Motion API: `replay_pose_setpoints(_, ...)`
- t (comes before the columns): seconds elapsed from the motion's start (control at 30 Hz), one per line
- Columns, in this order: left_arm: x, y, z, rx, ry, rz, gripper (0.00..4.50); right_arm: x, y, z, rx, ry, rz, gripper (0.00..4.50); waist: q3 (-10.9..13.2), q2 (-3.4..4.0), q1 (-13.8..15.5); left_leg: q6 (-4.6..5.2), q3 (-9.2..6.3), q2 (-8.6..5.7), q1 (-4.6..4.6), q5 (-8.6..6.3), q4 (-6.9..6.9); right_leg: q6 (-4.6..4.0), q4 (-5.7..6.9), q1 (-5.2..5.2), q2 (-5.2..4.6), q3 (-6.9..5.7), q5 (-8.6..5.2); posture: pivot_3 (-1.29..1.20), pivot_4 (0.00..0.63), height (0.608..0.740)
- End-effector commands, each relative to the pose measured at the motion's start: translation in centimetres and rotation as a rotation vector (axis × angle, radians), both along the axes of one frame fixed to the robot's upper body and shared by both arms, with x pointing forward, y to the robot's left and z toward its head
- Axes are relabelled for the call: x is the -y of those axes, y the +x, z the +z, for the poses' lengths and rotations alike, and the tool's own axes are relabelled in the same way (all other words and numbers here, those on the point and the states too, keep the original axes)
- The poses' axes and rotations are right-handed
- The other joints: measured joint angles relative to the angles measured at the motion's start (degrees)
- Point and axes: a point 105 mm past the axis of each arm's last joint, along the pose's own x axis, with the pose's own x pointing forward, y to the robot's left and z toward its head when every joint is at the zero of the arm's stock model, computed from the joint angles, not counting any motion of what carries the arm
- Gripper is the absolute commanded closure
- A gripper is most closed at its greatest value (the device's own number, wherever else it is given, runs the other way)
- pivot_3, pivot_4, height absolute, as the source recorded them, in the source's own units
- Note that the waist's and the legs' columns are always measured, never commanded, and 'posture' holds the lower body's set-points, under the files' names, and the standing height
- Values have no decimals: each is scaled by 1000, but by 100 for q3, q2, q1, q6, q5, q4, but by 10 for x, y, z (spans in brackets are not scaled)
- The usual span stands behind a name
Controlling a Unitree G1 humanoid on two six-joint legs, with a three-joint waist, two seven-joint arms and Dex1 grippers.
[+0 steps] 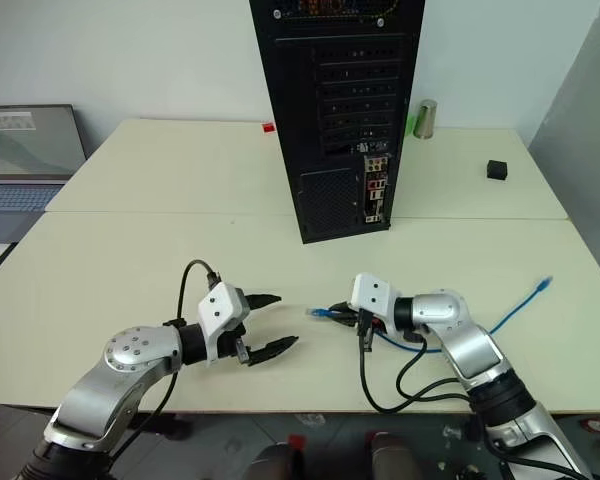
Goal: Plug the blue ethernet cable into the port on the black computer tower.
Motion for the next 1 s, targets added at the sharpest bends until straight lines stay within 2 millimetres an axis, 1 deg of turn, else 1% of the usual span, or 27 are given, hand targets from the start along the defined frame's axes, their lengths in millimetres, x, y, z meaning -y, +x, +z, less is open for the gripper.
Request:
replay_pose_setpoints(0.03,7,-1,4,37,11,-75,0,-4,-8,9,10,-4,36,4446,0,0,-2,0,0,0,0,0,0,0,0,0,0,0,0,0,150,740)
replay_pose_setpoints(0.2,16,-1,0,36,32,-177,0,-7,-12,9,0,-16,55,4446,0,0,-2,0,-1,-1,0,0,0,0,0,0,1,-2,0,0,150,740)
replay_pose_setpoints(0.33,17,2,-2,43,50,-228,648,-8,-14,11,2,-15,64,4447,0,0,-2,0,-1,-1,-1,0,0,0,-1,0,2,-3,0,0,150,740)
replay_pose_setpoints(0.37,17,2,-2,44,50,-237,920,-8,-14,11,2,-15,67,4454,0,0,-2,0,0,-1,0,0,0,0,-1,0,2,-2,0,0,150,740)
replay_pose_setpoints(0.4,18,2,-2,43,48,-247,1079,-9,-15,12,2,-15,70,4458,0,0,-3,0,-1,-1,0,0,0,0,0,0,3,-3,0,0,150,740)
replay_pose_setpoints(0.6,21,3,-5,50,52,-266,2552,-11,-18,13,0,-11,88,4463,0,0,-3,0,-2,-1,-1,0,0,0,-1,0,4,-3,-1,0,150,740)
replay_pose_setpoints(0.7,23,3,-6,52,50,-270,3152,-11,-19,14,-3,-11,95,4463,0,0,-2,0,-2,-2,-2,0,0,0,-1,0,4,-3,-1,0,150,740)
replay_pose_setpoints(0.73,24,3,-7,54,49,-271,3426,-12,-20,14,-3,-11,98,4464,0,0,-3,0,-3,-2,-2,0,0,0,-1,0,4,-3,0,0,150,740)
replay_pose_setpoints(0.77,24,4,-6,56,48,-271,3560,-12,-20,14,-3,-12,100,4464,0,0,-4,0,-3,-2,-2,0,0,0,-1,0,4,-3,0,0,150,740)
replay_pose_setpoints(0.83,25,5,-6,62,46,-268,4094,-12,-21,14,-3,-13,103,4464,0,0,-4,0,-4,-1,-1,0,0,0,-1,0,4,-4,-1,0,150,740)
replay_pose_setpoints(0.87,25,5,-6,64,46,-267,4220,-12,-21,14,-4,-15,104,4464,0,0,-3,0,-4,-2,-2,0,0,0,0,0,4,-4,0,0,150,740)
replay_pose_setpoints(1.0,25,5,-7,68,49,-271,4221,-12,-22,13,-1,-24,118,4464,0,0,-3,0,-4,-3,-2,0,0,0,-1,0,4,-5,-1,0,150,740)
